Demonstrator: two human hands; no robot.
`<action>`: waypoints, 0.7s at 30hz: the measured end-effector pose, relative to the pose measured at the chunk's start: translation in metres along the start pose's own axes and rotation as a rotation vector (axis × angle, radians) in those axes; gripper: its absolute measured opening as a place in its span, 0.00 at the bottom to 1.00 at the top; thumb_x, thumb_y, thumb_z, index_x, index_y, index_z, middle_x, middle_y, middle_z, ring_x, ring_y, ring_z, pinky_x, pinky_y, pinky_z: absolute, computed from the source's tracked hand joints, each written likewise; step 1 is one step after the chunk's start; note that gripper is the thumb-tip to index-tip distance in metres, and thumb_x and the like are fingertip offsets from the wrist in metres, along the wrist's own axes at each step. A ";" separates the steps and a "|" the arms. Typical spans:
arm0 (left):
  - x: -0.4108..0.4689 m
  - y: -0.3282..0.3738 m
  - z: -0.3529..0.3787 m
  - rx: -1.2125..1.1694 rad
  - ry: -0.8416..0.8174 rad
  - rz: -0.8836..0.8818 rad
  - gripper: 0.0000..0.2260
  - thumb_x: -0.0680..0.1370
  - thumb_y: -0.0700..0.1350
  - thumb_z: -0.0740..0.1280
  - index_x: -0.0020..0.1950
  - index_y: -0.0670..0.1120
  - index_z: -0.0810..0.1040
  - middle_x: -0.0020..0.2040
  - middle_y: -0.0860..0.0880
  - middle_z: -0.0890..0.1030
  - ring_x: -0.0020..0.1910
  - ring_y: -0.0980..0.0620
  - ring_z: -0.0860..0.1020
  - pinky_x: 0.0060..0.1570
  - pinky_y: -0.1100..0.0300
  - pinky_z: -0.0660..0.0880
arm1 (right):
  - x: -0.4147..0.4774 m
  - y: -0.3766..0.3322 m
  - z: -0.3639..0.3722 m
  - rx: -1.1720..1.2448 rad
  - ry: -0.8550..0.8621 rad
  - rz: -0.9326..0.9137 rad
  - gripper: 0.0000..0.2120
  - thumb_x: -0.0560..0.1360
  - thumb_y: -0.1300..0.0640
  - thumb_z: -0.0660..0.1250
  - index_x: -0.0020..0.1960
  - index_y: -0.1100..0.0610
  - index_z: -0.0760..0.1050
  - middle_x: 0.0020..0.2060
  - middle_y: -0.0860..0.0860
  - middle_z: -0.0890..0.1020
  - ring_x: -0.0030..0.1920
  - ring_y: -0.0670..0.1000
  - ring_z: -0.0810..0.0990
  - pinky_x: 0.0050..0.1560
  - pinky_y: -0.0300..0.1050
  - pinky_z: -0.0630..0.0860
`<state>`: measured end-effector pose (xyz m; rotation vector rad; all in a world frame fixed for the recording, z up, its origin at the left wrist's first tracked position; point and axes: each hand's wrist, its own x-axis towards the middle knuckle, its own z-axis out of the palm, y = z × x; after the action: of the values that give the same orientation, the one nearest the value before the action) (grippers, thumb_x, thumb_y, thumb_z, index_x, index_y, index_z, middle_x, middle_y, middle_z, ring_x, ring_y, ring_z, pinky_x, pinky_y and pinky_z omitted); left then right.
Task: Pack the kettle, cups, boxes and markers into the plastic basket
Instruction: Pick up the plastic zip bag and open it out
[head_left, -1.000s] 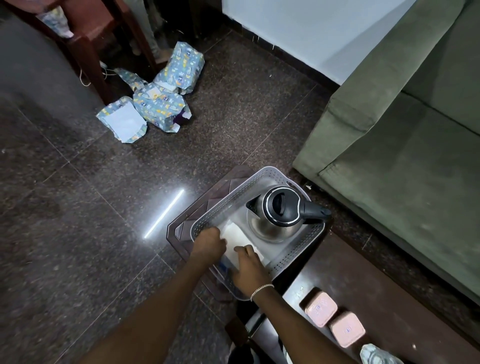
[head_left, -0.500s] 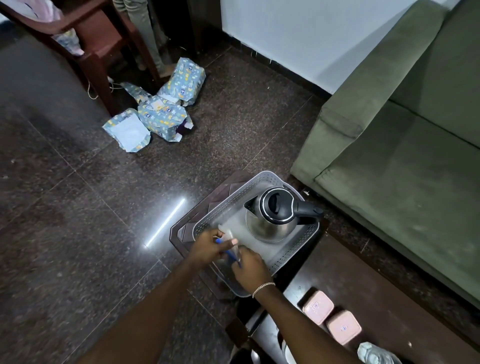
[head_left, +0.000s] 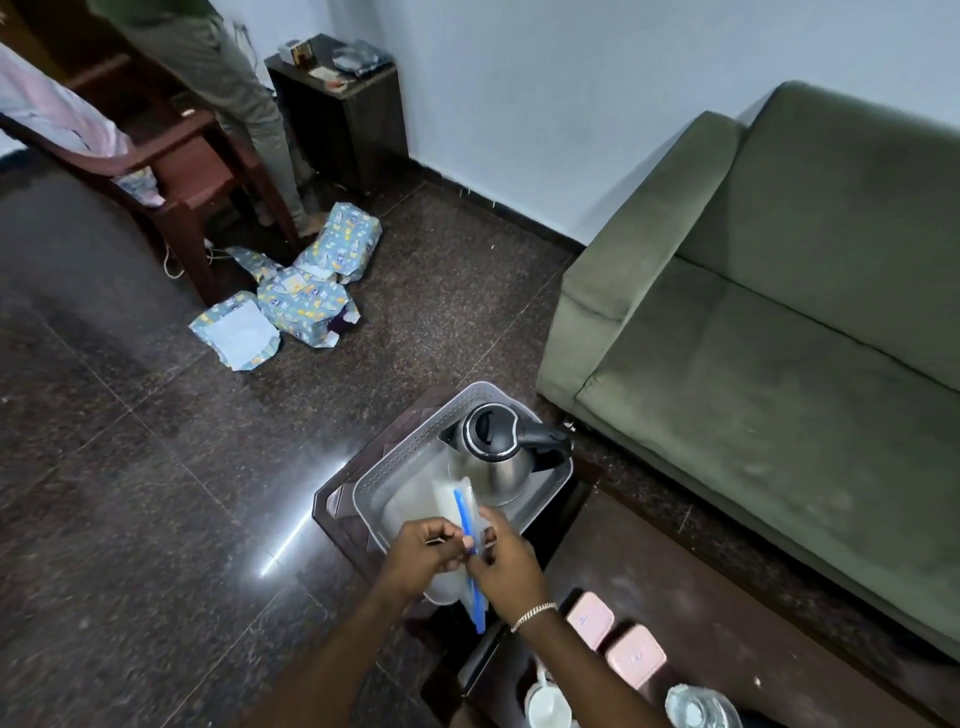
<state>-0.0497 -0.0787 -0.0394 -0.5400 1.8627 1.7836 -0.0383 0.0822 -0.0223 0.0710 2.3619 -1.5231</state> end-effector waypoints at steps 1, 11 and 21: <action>-0.005 0.006 0.008 0.005 -0.004 0.015 0.13 0.76 0.34 0.75 0.33 0.46 0.84 0.30 0.48 0.81 0.29 0.54 0.77 0.34 0.65 0.76 | -0.008 -0.001 -0.008 -0.004 0.034 -0.004 0.22 0.73 0.59 0.69 0.64 0.42 0.71 0.40 0.38 0.82 0.40 0.37 0.81 0.41 0.27 0.74; -0.055 0.074 0.108 0.036 -0.104 0.140 0.05 0.76 0.34 0.74 0.43 0.34 0.81 0.37 0.43 0.83 0.37 0.51 0.80 0.43 0.61 0.79 | -0.065 -0.012 -0.108 -0.166 0.315 0.031 0.14 0.70 0.53 0.72 0.34 0.49 0.67 0.28 0.46 0.73 0.30 0.43 0.70 0.35 0.42 0.70; -0.103 0.152 0.207 0.370 -0.058 0.532 0.11 0.69 0.30 0.71 0.39 0.43 0.74 0.38 0.49 0.78 0.33 0.57 0.73 0.39 0.60 0.72 | -0.129 -0.048 -0.233 -0.078 0.524 0.053 0.20 0.67 0.62 0.77 0.25 0.48 0.72 0.45 0.51 0.77 0.47 0.48 0.79 0.47 0.33 0.71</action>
<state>-0.0419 0.1312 0.1408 0.1609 2.3710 1.6574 0.0161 0.2873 0.1463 0.5737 2.7817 -1.5255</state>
